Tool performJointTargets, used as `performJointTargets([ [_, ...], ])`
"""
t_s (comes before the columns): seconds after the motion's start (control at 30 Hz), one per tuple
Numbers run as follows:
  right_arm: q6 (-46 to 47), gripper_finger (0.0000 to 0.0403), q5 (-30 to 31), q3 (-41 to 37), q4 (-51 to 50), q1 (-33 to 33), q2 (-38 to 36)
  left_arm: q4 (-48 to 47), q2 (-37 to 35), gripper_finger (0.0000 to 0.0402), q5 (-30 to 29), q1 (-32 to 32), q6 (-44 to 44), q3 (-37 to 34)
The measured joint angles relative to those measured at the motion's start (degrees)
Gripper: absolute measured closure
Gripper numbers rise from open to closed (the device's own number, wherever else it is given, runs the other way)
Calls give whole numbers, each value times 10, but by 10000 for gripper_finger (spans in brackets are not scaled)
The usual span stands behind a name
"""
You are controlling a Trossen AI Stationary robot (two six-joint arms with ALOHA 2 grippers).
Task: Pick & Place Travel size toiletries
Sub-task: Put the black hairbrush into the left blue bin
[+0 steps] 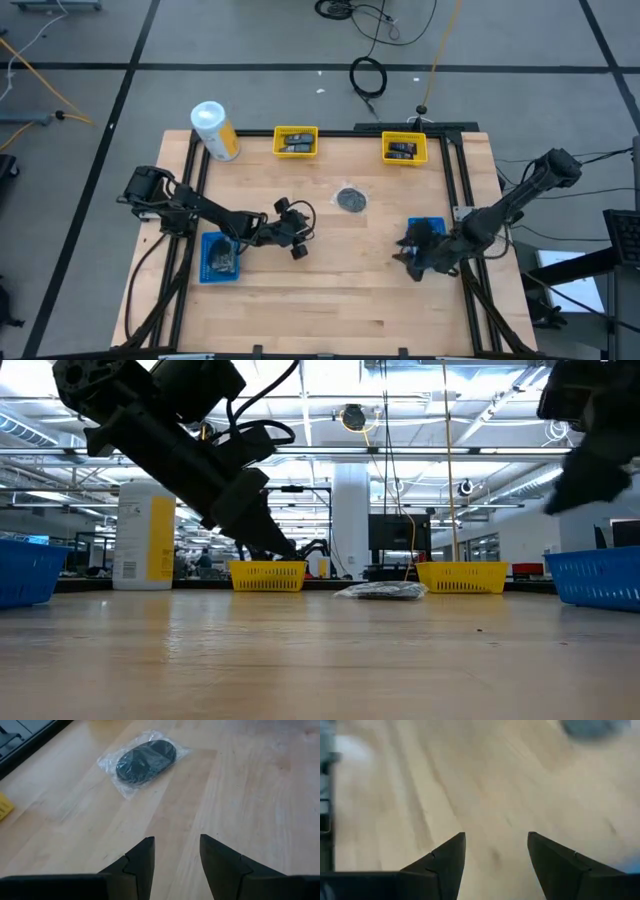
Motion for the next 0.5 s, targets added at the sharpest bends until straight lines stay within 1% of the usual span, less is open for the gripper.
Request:
performJointTargets([
  [0.03, -52, 196, 17, -25, 79, -3, 0, -2, 0, 249, 0, 0, -3, 0],
  [0.17, -267, 200, 70, -150, 467, -25, 11, -3, 0, 248, 0, -1, -11, 0],
  [0.2, -317, 201, 74, -182, 558, -34, 19, -3, 0, 248, 0, -1, -12, 0],
  [0.27, -388, 201, 74, -240, 709, -59, 39, -1, 0, 250, 0, -1, -13, 0],
  [0.33, -415, 198, 73, -277, 802, -93, 60, 2, 0, 249, 0, -1, -13, 0],
  [0.37, -418, 195, 73, -290, 821, -110, 69, 4, 0, 249, 0, -1, -13, 0],
  [0.5, -414, 171, 70, -289, 815, -180, 114, 16, 0, 251, 0, -1, -13, 0],
])
